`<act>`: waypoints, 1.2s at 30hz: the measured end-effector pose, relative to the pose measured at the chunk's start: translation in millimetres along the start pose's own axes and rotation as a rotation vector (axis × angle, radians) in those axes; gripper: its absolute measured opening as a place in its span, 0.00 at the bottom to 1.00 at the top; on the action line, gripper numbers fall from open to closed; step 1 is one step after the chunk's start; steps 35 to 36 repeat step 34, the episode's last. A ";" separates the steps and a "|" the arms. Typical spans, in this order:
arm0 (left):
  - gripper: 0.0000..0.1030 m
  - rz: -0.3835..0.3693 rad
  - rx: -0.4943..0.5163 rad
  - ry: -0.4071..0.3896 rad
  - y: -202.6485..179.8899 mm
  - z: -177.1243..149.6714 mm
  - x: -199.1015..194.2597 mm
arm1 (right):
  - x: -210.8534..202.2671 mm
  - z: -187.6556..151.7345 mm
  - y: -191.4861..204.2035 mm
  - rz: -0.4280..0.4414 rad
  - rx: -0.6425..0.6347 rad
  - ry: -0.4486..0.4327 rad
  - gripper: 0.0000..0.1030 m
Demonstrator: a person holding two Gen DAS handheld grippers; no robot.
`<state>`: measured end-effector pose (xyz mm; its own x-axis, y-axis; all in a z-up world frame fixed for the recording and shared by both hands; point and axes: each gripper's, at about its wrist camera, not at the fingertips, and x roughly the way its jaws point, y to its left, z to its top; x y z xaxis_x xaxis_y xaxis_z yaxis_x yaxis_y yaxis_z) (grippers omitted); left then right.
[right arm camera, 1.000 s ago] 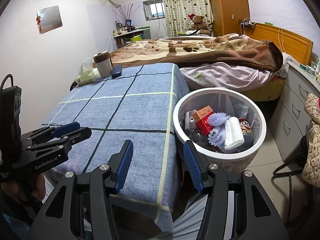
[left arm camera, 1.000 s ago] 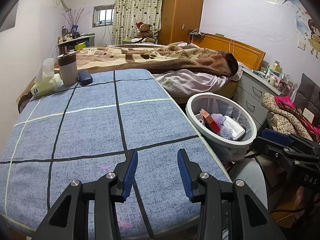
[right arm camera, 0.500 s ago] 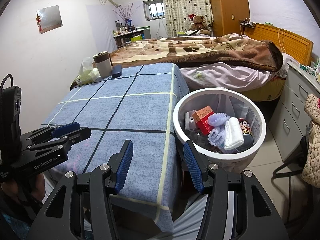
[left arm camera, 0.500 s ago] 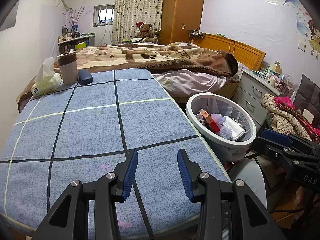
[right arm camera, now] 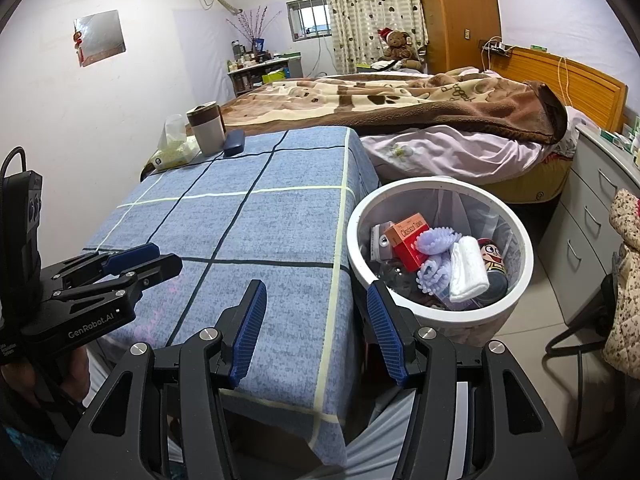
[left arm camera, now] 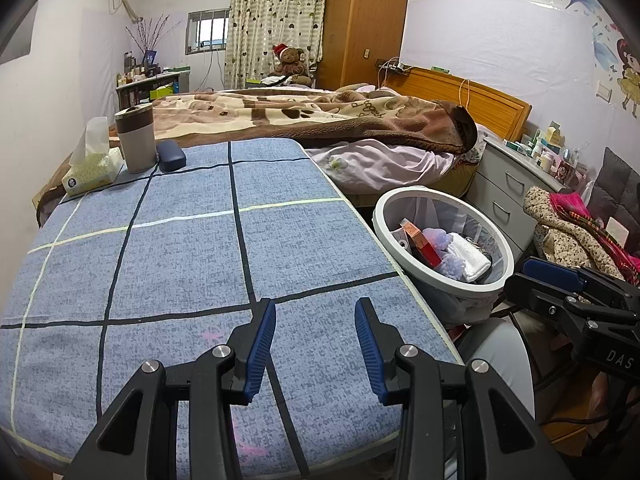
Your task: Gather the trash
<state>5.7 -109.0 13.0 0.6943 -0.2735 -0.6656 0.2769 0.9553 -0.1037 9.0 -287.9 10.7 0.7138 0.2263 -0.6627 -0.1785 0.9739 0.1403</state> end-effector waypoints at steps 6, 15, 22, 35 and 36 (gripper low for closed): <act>0.40 0.002 -0.002 0.000 0.7 0.2 0.5 | 1.6 0.4 0.6 0.000 -0.001 0.005 0.53; 0.40 0.003 -0.002 0.001 1.1 0.4 0.6 | 2.1 0.3 0.9 0.001 0.000 0.005 0.53; 0.40 0.006 -0.006 0.010 4.9 -1.6 3.2 | 2.3 0.1 1.1 0.000 0.000 0.006 0.53; 0.40 0.016 -0.004 0.009 6.3 -3.8 3.0 | 6.1 -3.1 2.3 0.004 -0.001 0.011 0.53; 0.40 0.016 -0.004 0.009 6.3 -3.8 3.0 | 6.1 -3.1 2.3 0.004 -0.001 0.011 0.53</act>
